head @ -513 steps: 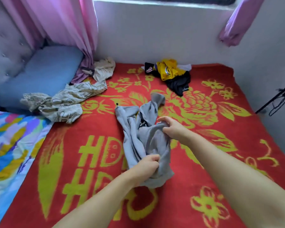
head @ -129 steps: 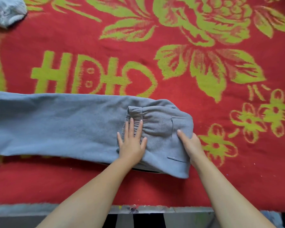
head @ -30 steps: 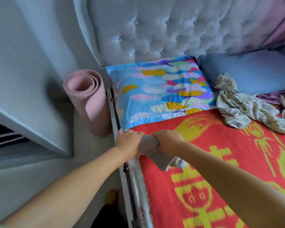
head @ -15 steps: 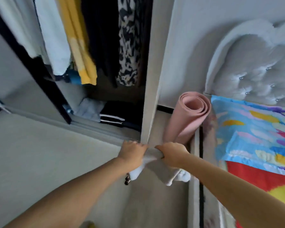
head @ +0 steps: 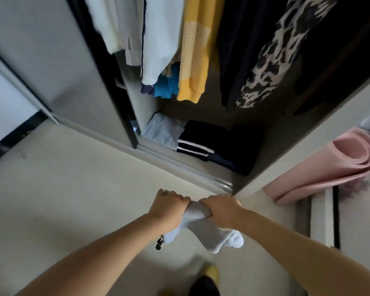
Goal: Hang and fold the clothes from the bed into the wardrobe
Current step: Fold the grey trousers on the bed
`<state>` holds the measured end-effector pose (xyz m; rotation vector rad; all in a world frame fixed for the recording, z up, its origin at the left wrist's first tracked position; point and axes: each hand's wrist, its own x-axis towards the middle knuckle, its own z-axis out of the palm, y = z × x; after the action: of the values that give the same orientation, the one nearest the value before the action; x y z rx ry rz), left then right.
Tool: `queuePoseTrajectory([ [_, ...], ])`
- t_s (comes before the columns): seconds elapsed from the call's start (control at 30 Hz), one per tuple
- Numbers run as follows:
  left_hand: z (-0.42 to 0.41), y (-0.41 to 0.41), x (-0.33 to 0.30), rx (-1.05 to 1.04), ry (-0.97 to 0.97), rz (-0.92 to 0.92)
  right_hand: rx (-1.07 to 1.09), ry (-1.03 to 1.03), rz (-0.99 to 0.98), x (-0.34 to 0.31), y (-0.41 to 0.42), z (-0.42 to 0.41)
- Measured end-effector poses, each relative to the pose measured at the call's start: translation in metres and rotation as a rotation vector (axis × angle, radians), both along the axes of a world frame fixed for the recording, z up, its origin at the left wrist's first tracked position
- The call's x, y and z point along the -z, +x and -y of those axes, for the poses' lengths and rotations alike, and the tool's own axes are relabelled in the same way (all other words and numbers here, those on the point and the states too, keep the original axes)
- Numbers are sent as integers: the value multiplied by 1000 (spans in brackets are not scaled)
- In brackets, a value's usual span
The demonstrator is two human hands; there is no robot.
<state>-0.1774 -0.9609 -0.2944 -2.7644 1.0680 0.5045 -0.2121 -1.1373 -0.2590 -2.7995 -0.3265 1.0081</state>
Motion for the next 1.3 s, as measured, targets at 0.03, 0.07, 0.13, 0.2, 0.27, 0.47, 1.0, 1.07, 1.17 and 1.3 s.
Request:
queuePoseTrajectory([
  [0.03, -1, 9, 9, 4, 8, -13, -4, -9, -7, 9, 8, -1],
  [0.07, -1, 18, 19, 11, 17, -29, 6, -5, -17, 20, 16, -1],
  [0.13, 2, 35, 42, 40, 36, -58, 37, 24, -49, 46, 30, 2],
  [0.2, 11, 58, 67, 57, 53, -78, 69, 49, -81, 74, 49, 12],
  [0.27, 22, 81, 91, 65, 52, -88, 88, 64, -91, 96, 71, 22],
  [0.47, 73, 157, 160, 119, 66, -59, 199, 22, -9, 172, 132, 62],
  [1.0, 206, 337, 230, 287, 17, -88, 519, 165, 91, 253, 265, 173],
  [1.07, 249, 355, 217, 195, 0, 7, 548, 122, 178, 239, 279, 203],
  [1.17, 295, 379, 194, 313, -155, 81, 637, 117, 319, 215, 292, 242],
  [1.3, 347, 399, 176, 411, -255, 189, 708, 46, 511, 203, 303, 290],
])
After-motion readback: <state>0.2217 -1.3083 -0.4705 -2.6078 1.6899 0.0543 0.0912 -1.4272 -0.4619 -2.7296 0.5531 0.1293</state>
